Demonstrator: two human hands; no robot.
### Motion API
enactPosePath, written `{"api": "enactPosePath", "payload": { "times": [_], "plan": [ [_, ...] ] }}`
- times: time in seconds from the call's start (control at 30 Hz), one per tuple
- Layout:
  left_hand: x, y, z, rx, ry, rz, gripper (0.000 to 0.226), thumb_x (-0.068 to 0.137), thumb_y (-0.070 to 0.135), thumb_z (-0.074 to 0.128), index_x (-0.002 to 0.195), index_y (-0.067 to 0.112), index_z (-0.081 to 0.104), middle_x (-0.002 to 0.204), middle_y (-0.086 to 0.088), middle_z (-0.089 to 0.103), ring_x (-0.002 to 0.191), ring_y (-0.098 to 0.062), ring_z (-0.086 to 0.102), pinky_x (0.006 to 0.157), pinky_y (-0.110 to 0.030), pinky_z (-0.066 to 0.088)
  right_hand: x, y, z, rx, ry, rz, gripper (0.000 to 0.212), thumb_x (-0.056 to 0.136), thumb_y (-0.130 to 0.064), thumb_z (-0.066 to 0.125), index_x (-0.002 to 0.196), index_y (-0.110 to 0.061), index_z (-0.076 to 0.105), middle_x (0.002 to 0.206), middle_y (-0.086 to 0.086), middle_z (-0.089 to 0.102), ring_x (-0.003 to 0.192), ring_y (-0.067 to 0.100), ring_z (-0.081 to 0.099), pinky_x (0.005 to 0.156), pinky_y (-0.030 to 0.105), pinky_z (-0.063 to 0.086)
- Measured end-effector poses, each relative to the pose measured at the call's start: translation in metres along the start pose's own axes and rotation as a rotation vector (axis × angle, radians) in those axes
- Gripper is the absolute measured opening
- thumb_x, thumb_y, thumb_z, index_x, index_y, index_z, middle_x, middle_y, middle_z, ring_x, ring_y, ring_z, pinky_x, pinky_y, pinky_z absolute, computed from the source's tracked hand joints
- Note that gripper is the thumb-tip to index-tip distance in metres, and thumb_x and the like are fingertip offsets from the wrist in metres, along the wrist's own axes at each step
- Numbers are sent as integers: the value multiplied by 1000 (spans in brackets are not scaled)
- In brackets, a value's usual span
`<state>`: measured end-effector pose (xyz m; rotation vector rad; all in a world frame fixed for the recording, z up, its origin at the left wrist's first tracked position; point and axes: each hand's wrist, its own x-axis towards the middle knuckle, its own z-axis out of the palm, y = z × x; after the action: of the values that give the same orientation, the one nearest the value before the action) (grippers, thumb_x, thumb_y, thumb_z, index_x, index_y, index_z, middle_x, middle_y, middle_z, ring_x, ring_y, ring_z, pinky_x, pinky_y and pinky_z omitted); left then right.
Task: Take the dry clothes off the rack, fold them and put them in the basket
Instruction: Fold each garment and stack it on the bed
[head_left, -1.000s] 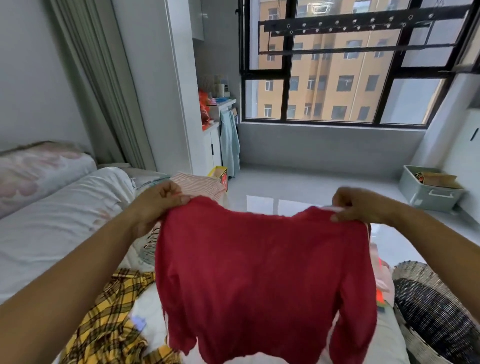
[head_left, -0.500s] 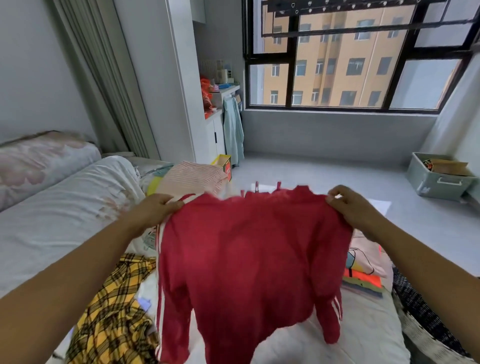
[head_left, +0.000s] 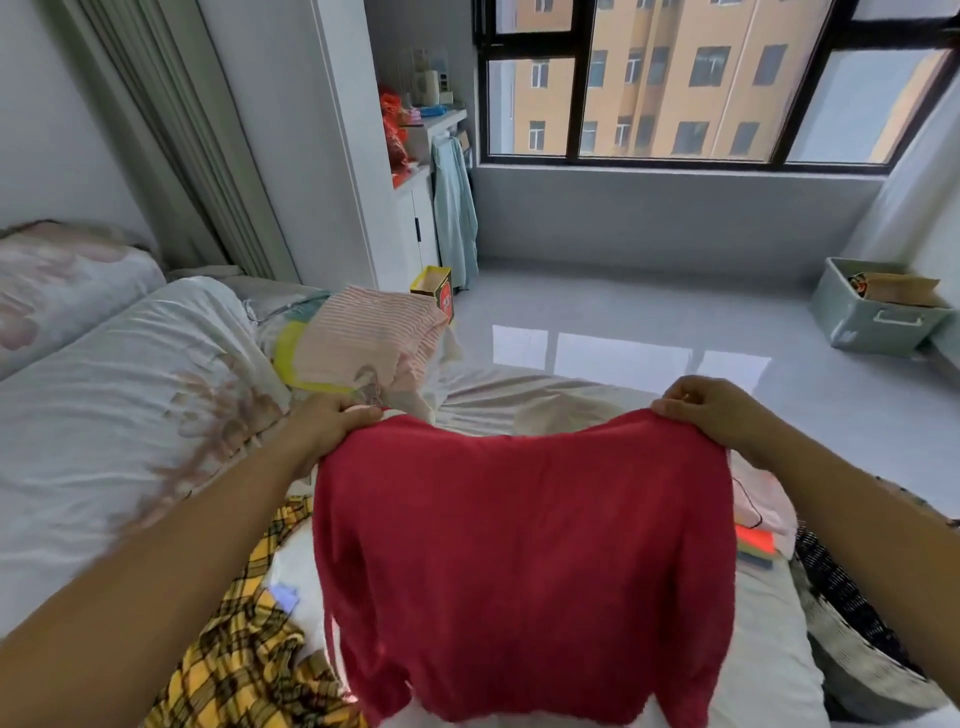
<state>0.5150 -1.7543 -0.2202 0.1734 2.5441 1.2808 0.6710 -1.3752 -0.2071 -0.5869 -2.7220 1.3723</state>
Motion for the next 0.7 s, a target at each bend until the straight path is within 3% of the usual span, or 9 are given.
{"api": "enactPosePath", "payload": {
  "times": [0.1,0.23,0.33,0.4,0.5,0.57,0.7],
  "plan": [
    [46,18,-4,-80,76,86,26,82,28,69,75,4,61,68,-10,51,64,-18,44,57,-28,33,36,-9,-7,28,163,-46,16,86,-27,66,74,-16,61,74,5,58,66,16,50,55,25,37],
    [92,73,-42,-177,132,244,27,82,30,69,63,16,57,61,-2,49,53,-10,40,49,-23,32,69,-58,-45,9,319,-169,20,86,-31,65,71,-18,60,63,-4,58,64,14,48,53,17,39],
    [97,102,-69,-262,108,333,18,82,27,70,65,22,66,69,-2,59,63,-12,50,60,-27,41,69,-88,-67,-105,393,-215,22,88,-37,62,84,-16,63,77,5,58,75,18,51,60,19,41],
    [89,104,-74,-269,62,349,18,85,25,66,67,22,70,68,3,65,65,-9,56,62,-23,48,62,-91,-70,-77,373,-218,24,88,-39,60,78,-17,61,66,-3,60,61,9,52,44,9,36],
    [69,79,-61,-246,-39,320,20,87,22,61,70,20,71,64,4,65,57,-7,56,54,-19,47,42,-66,-50,-3,252,-125,27,87,-35,61,71,-15,56,51,-6,54,47,6,45,33,9,28],
    [55,38,-42,-178,-125,237,16,86,27,62,81,13,68,73,-6,65,63,-16,58,59,-25,47,27,-33,-24,56,149,-64,26,87,-32,61,69,-14,57,51,-9,55,47,6,46,37,11,30],
    [28,-72,17,-8,-296,18,46,74,52,68,84,7,68,75,-13,61,68,-21,57,63,-29,40,-12,60,56,-26,-26,49,17,88,-24,61,71,-19,63,69,3,60,63,16,51,53,13,35]
  ]
}}
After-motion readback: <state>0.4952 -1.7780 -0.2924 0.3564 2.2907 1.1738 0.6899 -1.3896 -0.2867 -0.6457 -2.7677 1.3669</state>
